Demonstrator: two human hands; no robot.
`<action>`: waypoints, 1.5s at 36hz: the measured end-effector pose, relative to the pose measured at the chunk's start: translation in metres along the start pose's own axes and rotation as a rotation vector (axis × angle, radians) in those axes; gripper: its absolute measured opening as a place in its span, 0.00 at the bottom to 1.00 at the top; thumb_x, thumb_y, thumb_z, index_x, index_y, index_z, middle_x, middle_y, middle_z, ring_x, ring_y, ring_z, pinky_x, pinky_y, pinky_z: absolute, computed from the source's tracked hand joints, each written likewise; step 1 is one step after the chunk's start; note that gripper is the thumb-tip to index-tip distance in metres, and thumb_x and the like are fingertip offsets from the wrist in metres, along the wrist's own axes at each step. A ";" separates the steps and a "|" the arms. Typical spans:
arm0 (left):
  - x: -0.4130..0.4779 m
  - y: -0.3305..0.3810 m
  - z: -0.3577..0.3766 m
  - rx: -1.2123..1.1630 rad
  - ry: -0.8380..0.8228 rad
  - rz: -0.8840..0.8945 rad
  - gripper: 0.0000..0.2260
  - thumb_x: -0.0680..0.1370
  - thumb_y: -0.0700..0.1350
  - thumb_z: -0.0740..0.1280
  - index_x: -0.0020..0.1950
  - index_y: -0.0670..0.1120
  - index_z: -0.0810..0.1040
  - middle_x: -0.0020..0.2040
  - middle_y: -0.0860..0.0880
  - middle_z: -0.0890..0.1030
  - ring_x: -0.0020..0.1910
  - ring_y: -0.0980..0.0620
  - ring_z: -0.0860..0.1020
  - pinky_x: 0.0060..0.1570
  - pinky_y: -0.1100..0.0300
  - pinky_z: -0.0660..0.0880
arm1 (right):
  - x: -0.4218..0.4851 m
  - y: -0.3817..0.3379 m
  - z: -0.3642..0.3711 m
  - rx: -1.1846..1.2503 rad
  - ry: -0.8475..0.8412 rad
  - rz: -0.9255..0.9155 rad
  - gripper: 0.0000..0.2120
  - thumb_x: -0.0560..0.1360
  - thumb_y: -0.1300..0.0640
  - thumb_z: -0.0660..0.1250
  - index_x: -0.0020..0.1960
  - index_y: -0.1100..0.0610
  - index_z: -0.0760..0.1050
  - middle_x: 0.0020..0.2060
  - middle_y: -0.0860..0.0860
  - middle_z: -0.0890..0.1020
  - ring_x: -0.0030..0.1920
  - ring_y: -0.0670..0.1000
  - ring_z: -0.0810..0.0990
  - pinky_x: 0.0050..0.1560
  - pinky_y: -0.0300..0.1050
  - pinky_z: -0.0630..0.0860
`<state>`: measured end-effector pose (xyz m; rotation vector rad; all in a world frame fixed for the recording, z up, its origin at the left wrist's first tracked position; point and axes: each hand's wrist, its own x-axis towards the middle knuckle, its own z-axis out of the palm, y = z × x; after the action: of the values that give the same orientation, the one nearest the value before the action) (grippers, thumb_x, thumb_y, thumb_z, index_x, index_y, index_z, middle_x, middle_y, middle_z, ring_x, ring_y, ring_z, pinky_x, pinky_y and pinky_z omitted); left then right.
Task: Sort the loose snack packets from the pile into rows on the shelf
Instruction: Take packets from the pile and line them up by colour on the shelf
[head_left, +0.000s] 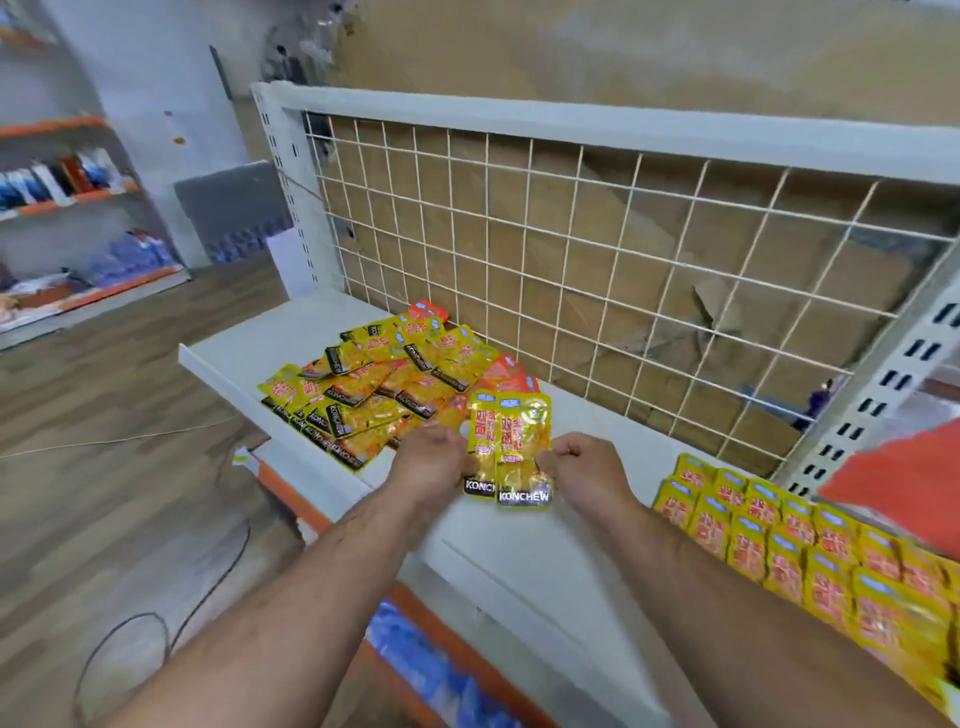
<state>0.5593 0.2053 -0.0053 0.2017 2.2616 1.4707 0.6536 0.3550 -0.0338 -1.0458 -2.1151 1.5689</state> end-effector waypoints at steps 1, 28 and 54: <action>-0.008 -0.002 0.002 -0.010 -0.012 -0.011 0.11 0.74 0.34 0.69 0.34 0.46 0.73 0.24 0.52 0.72 0.21 0.56 0.67 0.20 0.67 0.59 | -0.006 0.004 -0.003 0.008 0.003 0.006 0.15 0.71 0.62 0.72 0.28 0.53 0.72 0.24 0.46 0.74 0.28 0.47 0.71 0.36 0.43 0.67; -0.126 -0.027 0.081 0.151 -0.513 0.200 0.04 0.66 0.39 0.71 0.39 0.40 0.80 0.33 0.45 0.77 0.34 0.47 0.74 0.38 0.57 0.72 | -0.200 0.076 -0.102 0.185 0.436 0.201 0.12 0.76 0.62 0.71 0.38 0.57 0.69 0.29 0.51 0.67 0.27 0.49 0.63 0.24 0.37 0.63; -0.220 0.014 0.266 0.278 -0.443 0.243 0.11 0.70 0.39 0.74 0.33 0.47 0.74 0.41 0.49 0.82 0.43 0.47 0.80 0.42 0.59 0.76 | -0.217 0.158 -0.294 0.182 0.504 0.235 0.05 0.74 0.63 0.71 0.40 0.60 0.77 0.30 0.54 0.74 0.28 0.49 0.69 0.30 0.40 0.63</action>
<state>0.8695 0.3571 -0.0232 0.8257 2.1089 1.0738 1.0452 0.4271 -0.0373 -1.4783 -1.5311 1.3732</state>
